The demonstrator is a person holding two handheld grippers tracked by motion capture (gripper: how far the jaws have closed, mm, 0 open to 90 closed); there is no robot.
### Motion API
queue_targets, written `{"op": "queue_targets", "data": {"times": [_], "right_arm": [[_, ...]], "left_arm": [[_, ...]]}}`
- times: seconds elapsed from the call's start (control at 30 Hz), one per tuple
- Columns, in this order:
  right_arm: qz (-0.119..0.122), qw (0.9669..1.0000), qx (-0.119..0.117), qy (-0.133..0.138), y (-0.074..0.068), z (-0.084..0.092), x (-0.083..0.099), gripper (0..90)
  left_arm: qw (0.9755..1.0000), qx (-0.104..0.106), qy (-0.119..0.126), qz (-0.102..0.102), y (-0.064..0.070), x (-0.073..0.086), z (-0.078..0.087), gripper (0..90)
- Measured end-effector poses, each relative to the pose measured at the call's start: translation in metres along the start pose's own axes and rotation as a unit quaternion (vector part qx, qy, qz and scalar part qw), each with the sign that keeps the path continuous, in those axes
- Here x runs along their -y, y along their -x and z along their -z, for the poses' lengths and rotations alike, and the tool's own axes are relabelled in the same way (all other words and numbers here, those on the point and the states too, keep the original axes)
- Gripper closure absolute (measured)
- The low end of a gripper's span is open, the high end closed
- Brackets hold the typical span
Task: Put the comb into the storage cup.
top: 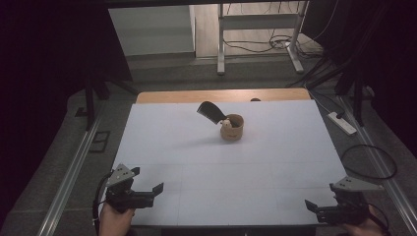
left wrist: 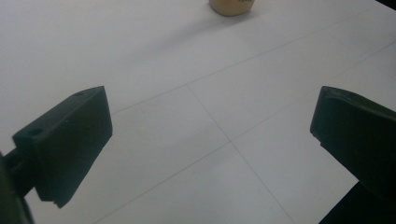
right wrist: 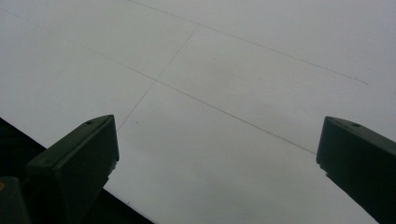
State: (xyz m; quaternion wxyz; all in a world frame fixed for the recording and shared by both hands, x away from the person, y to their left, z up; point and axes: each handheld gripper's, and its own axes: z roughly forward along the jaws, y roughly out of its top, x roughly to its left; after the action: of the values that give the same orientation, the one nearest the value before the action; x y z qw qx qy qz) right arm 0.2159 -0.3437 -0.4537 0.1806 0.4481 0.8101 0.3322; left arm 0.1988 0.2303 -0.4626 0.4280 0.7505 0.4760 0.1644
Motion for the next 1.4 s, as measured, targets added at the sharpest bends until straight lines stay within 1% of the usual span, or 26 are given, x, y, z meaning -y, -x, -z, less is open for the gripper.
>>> {"op": "queue_targets", "data": {"times": [0.1,0.23,0.3,0.57,0.8,1.03,1.27,1.4], "right_arm": [[0.000,1.0000,0.000,0.000,0.000,0.000,0.000,0.0],[0.000,1.0000,0.000,0.000,0.000,0.000,0.000,0.0],[0.000,1.0000,0.001,0.000,0.000,0.000,0.000,0.0],[-0.001,1.0000,0.001,0.000,0.000,0.000,0.000,0.0],[-0.004,1.0000,0.003,0.000,0.000,0.000,0.000,0.0],[-0.007,1.0000,0.004,0.000,0.001,0.000,0.000,0.0],[-0.010,0.9999,0.007,0.001,0.001,0.001,0.000,0.0],[-0.014,0.9999,0.010,0.001,0.001,0.001,0.000,0.0]], "left_arm": [[1.0000,-0.002,0.002,0.006,-0.001,0.003,0.003,0.0],[0.9999,-0.005,-0.002,0.010,-0.002,0.008,0.006,0.0],[0.9999,-0.009,-0.003,0.011,-0.002,0.010,0.007,0.0],[0.9998,-0.013,-0.002,0.017,-0.001,0.017,0.012,0.0],[0.9997,-0.019,-0.005,0.018,0.000,0.022,0.017,0.0],[0.9995,-0.027,-0.008,0.013,0.001,0.026,0.020,0.0],[0.9990,-0.040,-0.022,0.003,0.004,0.027,0.022,0.0],[0.9988,-0.042,-0.026,-0.002,0.006,0.028,0.022,0.0]]}}
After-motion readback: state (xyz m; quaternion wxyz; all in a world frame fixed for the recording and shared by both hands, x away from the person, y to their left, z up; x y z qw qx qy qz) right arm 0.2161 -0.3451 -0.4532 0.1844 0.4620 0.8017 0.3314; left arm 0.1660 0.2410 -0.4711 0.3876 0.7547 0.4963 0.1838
